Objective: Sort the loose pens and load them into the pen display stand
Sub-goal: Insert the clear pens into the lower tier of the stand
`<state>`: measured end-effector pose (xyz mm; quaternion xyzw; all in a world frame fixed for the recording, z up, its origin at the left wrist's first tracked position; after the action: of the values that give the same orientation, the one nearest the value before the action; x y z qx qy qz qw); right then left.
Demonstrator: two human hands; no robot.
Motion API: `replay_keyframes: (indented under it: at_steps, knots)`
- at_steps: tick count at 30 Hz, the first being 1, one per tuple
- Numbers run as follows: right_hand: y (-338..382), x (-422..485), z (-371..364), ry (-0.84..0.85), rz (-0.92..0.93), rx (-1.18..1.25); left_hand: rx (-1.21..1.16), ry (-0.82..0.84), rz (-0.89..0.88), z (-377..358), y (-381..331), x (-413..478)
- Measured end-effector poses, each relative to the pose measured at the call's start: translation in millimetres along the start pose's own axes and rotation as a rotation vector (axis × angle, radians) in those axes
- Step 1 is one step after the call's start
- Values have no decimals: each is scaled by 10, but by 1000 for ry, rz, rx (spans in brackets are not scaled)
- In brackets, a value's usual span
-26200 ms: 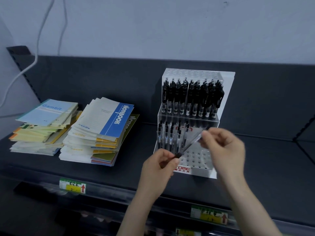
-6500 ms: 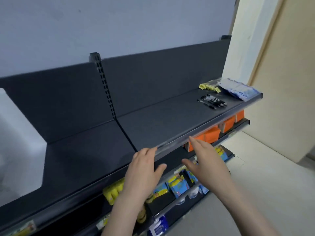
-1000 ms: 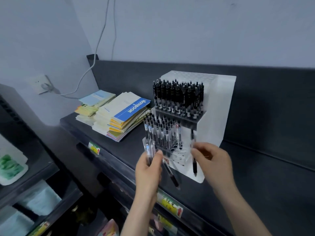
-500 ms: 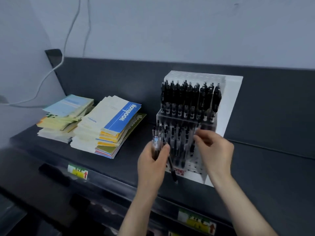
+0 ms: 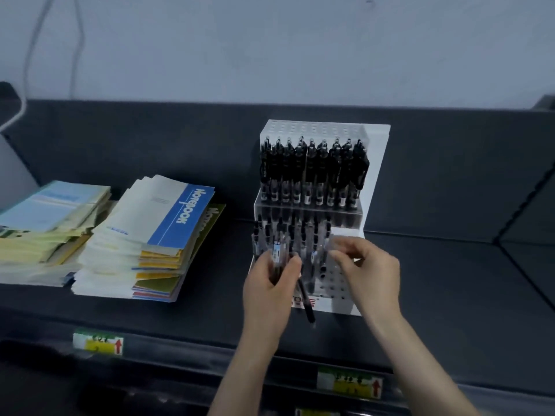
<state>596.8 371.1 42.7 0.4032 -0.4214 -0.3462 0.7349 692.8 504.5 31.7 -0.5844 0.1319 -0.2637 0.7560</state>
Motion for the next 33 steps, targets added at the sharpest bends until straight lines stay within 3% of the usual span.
replay_keyframes:
  at_steps: [4,8,11,14,20,33]
  knots:
    - [94,-149,164,-18,1,134,-33,14,-5,-64,-82,54]
    - [206,-193,148,268,-69,155,-51,38,-39,-158,-208,51]
    - [251,-212,104,352,-67,127,-52,37,-44,-189,-273,38]
    - [296,-176,139,305,-9,162,-67,43,-42,-189,-324,21]
    - [304,38,294,32,81,367,-50,-39,-70,-13,-303,-34]
    - [-6,57,-14,118,5,112,-103,-15,-11,80,-208,-137]
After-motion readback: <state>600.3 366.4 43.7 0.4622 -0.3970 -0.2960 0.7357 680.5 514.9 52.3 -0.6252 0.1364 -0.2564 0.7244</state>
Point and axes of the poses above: each hand's wrist, its own x-axis towards the middle knuckle, its own z-axis out of the back of the hand, y = z × x, the point moved 3 cm from there along x, towards the middle knuckle, and after that the axes turned 14 degrees about x, right-handed, at the moved point
